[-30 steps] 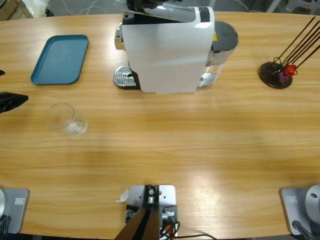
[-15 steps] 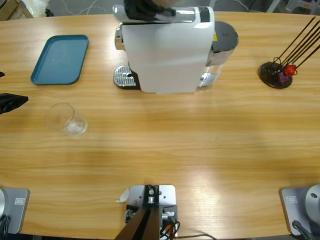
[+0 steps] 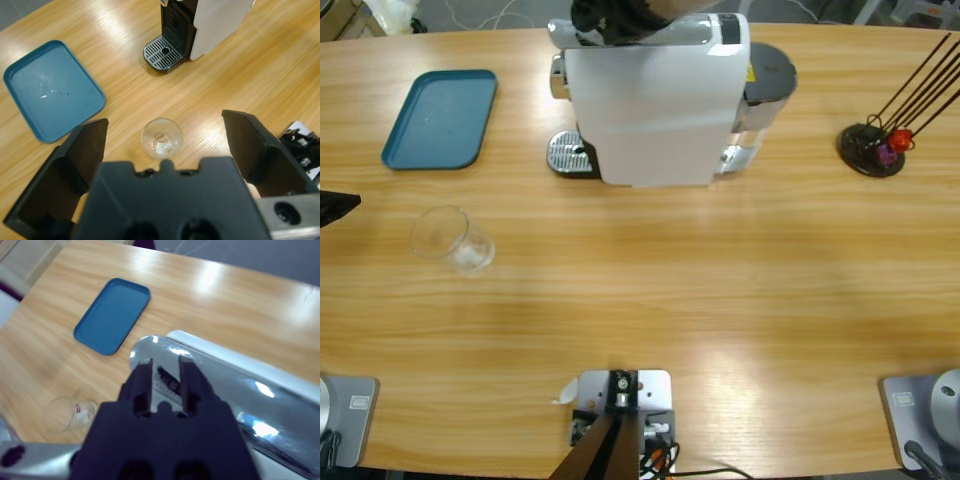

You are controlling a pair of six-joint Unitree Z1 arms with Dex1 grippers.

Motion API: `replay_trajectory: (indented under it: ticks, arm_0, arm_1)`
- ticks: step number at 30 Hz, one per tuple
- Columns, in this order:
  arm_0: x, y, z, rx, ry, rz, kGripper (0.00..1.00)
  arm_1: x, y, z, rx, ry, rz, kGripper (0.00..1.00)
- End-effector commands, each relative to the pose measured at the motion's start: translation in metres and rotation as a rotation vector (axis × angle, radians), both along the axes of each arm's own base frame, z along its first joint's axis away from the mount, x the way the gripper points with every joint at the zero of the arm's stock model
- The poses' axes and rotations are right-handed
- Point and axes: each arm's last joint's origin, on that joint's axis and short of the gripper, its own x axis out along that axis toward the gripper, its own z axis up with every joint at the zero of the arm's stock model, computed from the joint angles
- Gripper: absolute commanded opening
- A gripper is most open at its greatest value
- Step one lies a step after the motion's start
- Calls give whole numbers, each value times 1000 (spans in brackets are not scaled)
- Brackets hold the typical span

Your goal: Pour coffee

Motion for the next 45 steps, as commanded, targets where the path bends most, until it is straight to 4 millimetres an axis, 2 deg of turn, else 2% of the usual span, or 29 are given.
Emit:
replay_trajectory:
  ticks: [1,4,6,9,12,16,21,27,32,45]
  arm_0:
    - [1,9,-8,-14,28,211,996]
    - [-5,7,-16,-65,91,224,996]
    - [-9,4,-26,-64,136,203,996]
    - [-17,0,-47,-37,197,177,996]
    - [-18,-2,-52,-27,197,223,996]
    - [-12,-14,-74,4,241,329,991]
    - [-3,-31,-101,29,225,332,996]
    - [-4,-32,-113,7,202,328,987]
    - [-2,-40,-124,-19,193,308,990]
    - [12,-63,-147,57,205,331,995]
  arm_1:
    - [-76,-67,93,73,-118,226,1000]
    - [-111,-88,74,25,-83,284,1000]
    - [-126,-95,60,-1,-56,309,1000]
    - [-136,-97,39,-40,-10,313,1000]
    - [-143,-100,18,-64,37,300,1000]
    - [-153,-114,6,-66,64,277,1000]
    - [-159,-128,-3,-66,88,241,1000]
    - [-155,-125,-12,-91,109,182,1000]
    - [-155,-125,-15,-98,115,180,1000]
    - [-154,-122,-27,-124,150,174,1000]
